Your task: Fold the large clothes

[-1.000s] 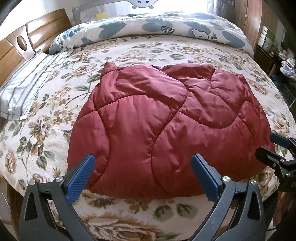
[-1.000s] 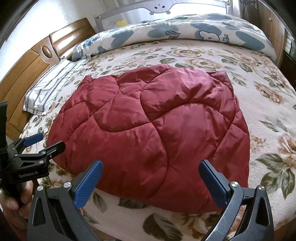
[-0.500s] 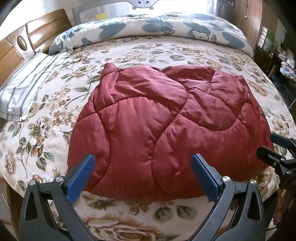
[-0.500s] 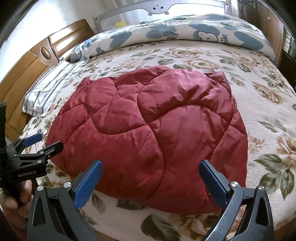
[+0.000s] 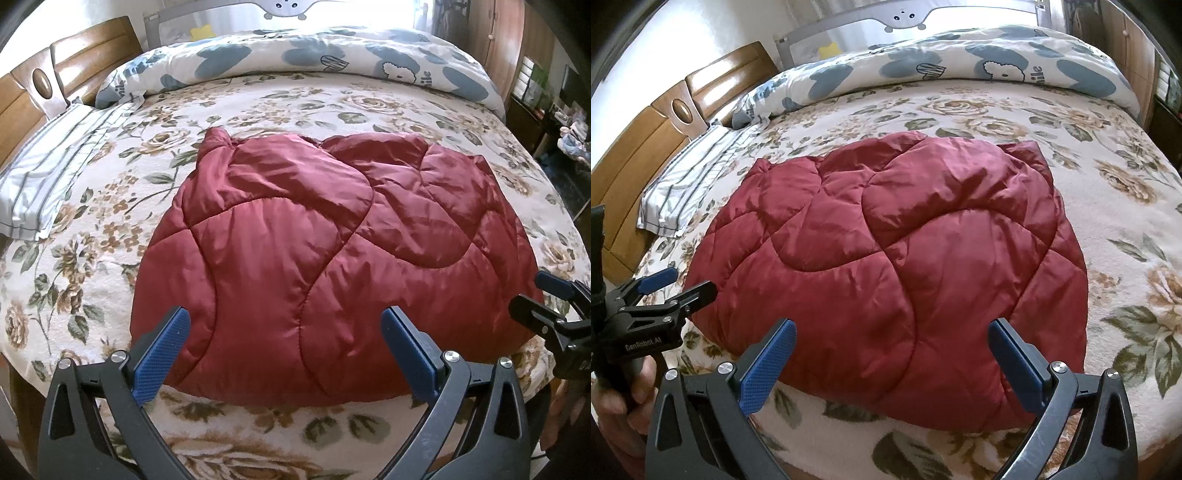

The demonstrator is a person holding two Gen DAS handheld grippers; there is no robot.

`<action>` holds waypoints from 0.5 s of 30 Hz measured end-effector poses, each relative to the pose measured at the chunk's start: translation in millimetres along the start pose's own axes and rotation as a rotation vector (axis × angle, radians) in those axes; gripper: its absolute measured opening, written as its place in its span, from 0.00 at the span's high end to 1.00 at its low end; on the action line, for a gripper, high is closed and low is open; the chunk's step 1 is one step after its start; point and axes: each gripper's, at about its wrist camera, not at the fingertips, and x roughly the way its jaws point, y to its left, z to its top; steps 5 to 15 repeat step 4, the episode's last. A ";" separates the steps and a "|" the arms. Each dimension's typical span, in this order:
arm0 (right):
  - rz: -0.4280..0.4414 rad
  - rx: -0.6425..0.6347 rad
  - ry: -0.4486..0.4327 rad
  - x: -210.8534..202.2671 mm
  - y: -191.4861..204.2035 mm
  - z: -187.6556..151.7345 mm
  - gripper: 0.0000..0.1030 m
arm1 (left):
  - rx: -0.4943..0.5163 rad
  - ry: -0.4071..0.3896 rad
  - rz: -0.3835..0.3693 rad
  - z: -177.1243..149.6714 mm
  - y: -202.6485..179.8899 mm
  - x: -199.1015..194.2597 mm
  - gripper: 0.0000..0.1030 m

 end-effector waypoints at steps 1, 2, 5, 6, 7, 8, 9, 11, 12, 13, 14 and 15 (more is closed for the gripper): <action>0.000 0.001 -0.001 0.2 -0.1 -0.1 0.00 | -0.001 0.001 -0.004 0.5 -0.6 0.2 0.00; 0.000 0.001 -0.002 0.3 -0.2 -0.1 0.00 | -0.001 -0.002 -0.010 0.7 -1.1 -0.3 0.00; 0.002 0.003 -0.003 1.4 0.0 0.7 0.00 | -0.005 -0.011 -0.019 0.4 -0.2 -1.8 0.00; 0.002 0.003 -0.003 1.4 0.0 0.7 0.00 | -0.005 -0.011 -0.019 0.4 -0.2 -1.8 0.00; 0.002 0.003 -0.003 1.4 0.0 0.7 0.00 | -0.005 -0.011 -0.019 0.4 -0.2 -1.8 0.00; 0.002 0.003 -0.003 1.4 0.0 0.7 0.00 | -0.005 -0.011 -0.019 0.4 -0.2 -1.8 0.00; 0.002 0.003 -0.003 1.4 0.0 0.7 0.00 | -0.005 -0.011 -0.019 0.4 -0.2 -1.8 0.00; 0.002 0.003 -0.003 1.4 0.0 0.7 0.00 | -0.005 -0.011 -0.019 0.4 -0.2 -1.8 0.00; 0.002 0.003 -0.003 1.4 0.0 0.7 0.00 | -0.005 -0.011 -0.019 0.4 -0.2 -1.8 0.00; 0.002 0.003 -0.003 1.4 0.0 0.7 0.00 | -0.005 -0.011 -0.019 0.4 -0.2 -1.8 0.00; 0.002 0.003 -0.003 1.4 0.0 0.7 0.00 | -0.005 -0.011 -0.019 0.4 -0.2 -1.8 0.00; 0.002 0.003 -0.003 1.4 0.0 0.7 0.00 | -0.005 -0.011 -0.019 0.4 -0.2 -1.8 0.00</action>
